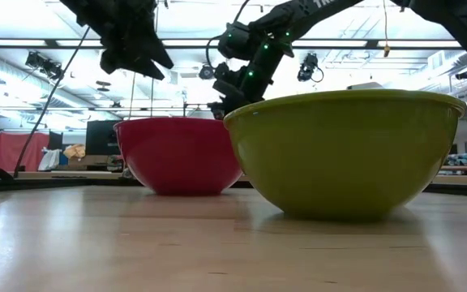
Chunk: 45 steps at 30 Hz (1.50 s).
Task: Nest bowls inside each other
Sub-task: Stack the green bowl on top of the orange bowl
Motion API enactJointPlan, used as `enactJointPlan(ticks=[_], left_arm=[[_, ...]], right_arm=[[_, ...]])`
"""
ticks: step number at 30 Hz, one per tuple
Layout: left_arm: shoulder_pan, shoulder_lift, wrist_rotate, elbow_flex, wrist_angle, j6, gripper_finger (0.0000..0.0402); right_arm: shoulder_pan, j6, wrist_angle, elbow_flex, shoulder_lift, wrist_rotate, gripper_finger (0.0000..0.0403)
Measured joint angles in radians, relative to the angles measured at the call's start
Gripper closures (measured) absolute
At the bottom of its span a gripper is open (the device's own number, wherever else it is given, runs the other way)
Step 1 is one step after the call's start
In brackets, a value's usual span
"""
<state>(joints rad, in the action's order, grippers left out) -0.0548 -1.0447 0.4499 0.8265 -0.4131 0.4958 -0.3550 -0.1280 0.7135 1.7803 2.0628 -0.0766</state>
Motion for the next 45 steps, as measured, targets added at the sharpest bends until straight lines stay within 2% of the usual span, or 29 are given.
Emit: enactJointPlan(ticks=[8,22,28,34,45], left_arm=[[-0.018,0.018,-0.030,0.000,-0.014,-0.001,0.0194],[-0.048,0.018,-0.054,0.000,-0.002,-0.034,0.0194],[-0.063,0.018,-0.055,0.000,-0.002,0.000,0.0194],[-0.063,0.018,-0.055,0.000,-0.002,0.013,0.0194],[-0.060,0.018,-0.047,0.000,0.029,0.009,0.0194]], right_arm=[[0.021,-0.012,0.173,0.000,-0.096,0.050,0.0210],[0.266,0.084,0.405,0.000,-0.127,0.185,0.0192],[0.341,0.098,0.373,-0.070,-0.148,0.196,0.0190],[0.397,0.109,0.214,-0.212,-0.197,0.206,0.0190],[0.404,0.105,0.135,-0.376,-0.197,0.201,0.0188]])
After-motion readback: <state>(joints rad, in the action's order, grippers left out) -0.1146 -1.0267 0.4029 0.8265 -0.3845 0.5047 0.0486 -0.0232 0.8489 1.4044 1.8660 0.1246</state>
